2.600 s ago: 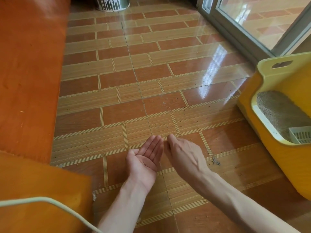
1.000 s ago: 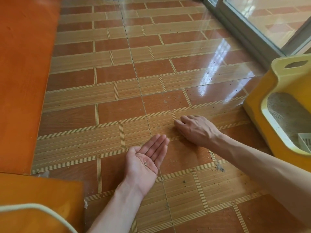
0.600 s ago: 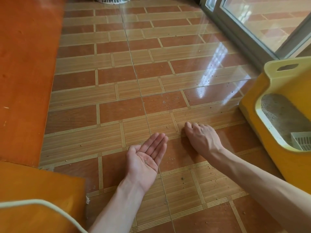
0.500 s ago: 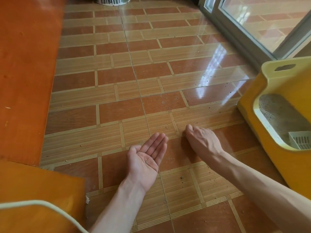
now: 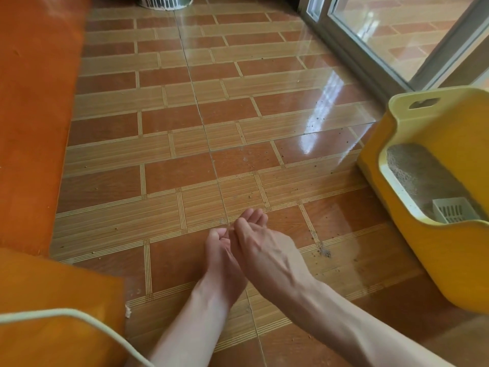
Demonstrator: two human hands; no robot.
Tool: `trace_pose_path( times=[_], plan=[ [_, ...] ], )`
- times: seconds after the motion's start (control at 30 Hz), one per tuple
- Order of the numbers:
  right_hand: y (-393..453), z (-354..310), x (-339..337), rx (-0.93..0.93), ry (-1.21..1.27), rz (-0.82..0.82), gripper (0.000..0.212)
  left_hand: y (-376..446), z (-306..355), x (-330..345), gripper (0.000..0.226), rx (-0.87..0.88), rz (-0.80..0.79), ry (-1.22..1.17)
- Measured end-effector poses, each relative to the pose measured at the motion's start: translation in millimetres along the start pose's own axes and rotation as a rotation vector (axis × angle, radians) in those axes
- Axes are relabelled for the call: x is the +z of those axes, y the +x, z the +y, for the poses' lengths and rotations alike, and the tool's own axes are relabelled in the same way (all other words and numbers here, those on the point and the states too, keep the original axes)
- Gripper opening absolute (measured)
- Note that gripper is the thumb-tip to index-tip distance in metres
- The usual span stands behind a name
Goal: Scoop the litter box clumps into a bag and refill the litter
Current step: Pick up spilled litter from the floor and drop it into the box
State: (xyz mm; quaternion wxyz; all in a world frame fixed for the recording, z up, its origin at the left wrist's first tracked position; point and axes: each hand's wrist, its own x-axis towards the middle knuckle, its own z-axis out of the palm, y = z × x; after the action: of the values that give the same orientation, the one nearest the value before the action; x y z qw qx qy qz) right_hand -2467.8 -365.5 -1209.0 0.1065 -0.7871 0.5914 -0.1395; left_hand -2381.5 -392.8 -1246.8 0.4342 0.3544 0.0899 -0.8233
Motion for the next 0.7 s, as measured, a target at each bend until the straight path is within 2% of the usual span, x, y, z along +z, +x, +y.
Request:
trace_pose_path(
  times=[0.17, 0.4, 0.53, 0.7],
  plan=[
    [-3.3, 2.7, 2.7, -0.069, -0.063, -0.027, 0.007, -7.8, -1.8, 8.5, 0.053, -0.02, -0.003, 0.014],
    [-15.0, 16.5, -5.6, -0.02, -0.01, 0.113, 0.032, -10.1, 1.3, 5.3, 0.052, -0.027, -0.008, -0.001],
    [-27.9, 61.7, -6.1, 0.219, -0.031, 0.187, 0.033, -13.3, 5.3, 0.9, 0.056, 0.034, -0.024, 0.019],
    [-44.7, 141.8, 0.0, 0.539, -0.333, 0.159, 0.042, -15.8, 8.1, -1.5, 0.056, 0.045, -0.029, 0.008]
  ],
)
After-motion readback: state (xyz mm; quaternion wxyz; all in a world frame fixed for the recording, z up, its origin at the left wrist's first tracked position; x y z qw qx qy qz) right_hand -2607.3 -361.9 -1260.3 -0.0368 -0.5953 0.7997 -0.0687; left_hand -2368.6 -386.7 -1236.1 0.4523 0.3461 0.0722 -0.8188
